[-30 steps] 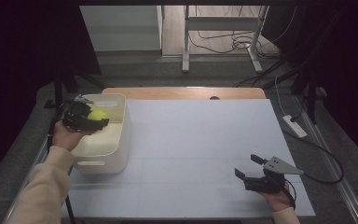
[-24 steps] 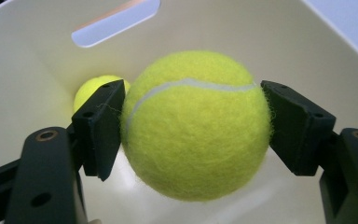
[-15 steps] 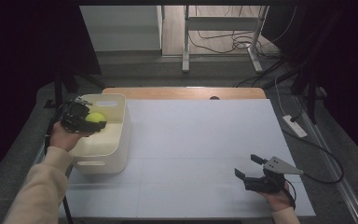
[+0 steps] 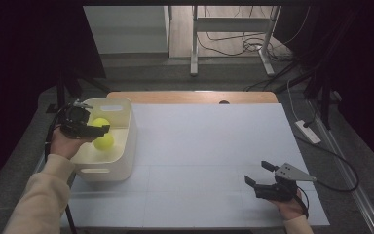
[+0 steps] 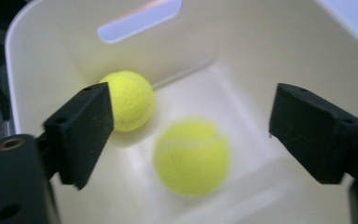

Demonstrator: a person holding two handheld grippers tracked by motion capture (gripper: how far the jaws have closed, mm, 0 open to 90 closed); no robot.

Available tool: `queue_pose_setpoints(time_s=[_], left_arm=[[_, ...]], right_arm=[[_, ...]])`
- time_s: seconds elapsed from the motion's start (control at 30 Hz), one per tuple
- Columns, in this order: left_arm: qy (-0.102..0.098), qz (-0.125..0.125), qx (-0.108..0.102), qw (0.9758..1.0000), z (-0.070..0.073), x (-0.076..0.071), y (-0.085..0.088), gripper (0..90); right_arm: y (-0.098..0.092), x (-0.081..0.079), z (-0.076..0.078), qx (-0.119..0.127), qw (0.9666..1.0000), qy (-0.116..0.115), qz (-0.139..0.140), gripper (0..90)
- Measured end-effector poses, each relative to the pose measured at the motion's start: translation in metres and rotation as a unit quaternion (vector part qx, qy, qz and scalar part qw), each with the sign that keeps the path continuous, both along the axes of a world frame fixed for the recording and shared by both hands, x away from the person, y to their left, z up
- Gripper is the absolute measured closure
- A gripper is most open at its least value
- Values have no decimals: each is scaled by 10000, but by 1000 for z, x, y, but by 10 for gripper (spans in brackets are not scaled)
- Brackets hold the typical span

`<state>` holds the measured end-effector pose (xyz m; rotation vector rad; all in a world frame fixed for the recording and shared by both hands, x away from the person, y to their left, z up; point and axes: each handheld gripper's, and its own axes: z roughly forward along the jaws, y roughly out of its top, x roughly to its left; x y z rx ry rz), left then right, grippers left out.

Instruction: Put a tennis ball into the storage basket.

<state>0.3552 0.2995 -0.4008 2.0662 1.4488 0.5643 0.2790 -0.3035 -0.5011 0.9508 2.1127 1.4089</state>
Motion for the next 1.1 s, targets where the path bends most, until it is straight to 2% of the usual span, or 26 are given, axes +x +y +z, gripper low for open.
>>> queue_pose_setpoints(time_s=[0.07,0.13,0.2,0.23,0.27,0.4,0.53,0.63,0.67,0.7,0.73,0.8,0.97,1.1], left_arm=[[-222,-86,-254,9994,6,-7,0,106],[-436,-171,-487,9977,10,-14,0,97],[-570,-270,-639,9960,13,-19,-1,90],[-570,-270,-639,9960,13,-19,-1,87],[-664,-334,-761,9943,14,-23,-2,87],[-872,-558,-1040,9892,17,-33,-5,80],[-1085,-773,-1319,9823,18,-42,-9,79],[-1219,-935,-1413,9780,19,-48,-14,78],[-1283,-1014,-1476,9754,20,-52,-17,78],[-1322,-1067,-1505,9739,21,-54,-19,78],[-1322,-1067,-1505,9739,21,-54,-19,78],[-1400,-1206,-1561,9703,22,-60,-25,78],[-1496,-1532,-1672,9624,22,-71,-40,78],[-1514,-1722,-1758,9574,18,-77,-52,79]], right_arm=[[1,1,0,-11,10000,10,2,128],[1,2,0,-16,10000,9,33,128],[1,2,0,-4,10000,11,29,128],[0,2,0,-7,10000,7,26,128],[0,2,0,-7,10000,7,26,128],[1,1,0,30,10000,2,11,128],[0,0,0,11,10000,-16,-1,128],[0,0,1,23,10000,-8,-3,128],[0,0,1,17,10000,-10,-4,128],[0,-1,1,0,10000,-13,-6,128],[0,-1,1,0,10000,-13,-6,128],[-1,-1,1,4,10000,-9,-1,127],[-1,-1,1,-5,10000,-20,13,128],[-1,-2,1,-3,10000,-7,21,127]])
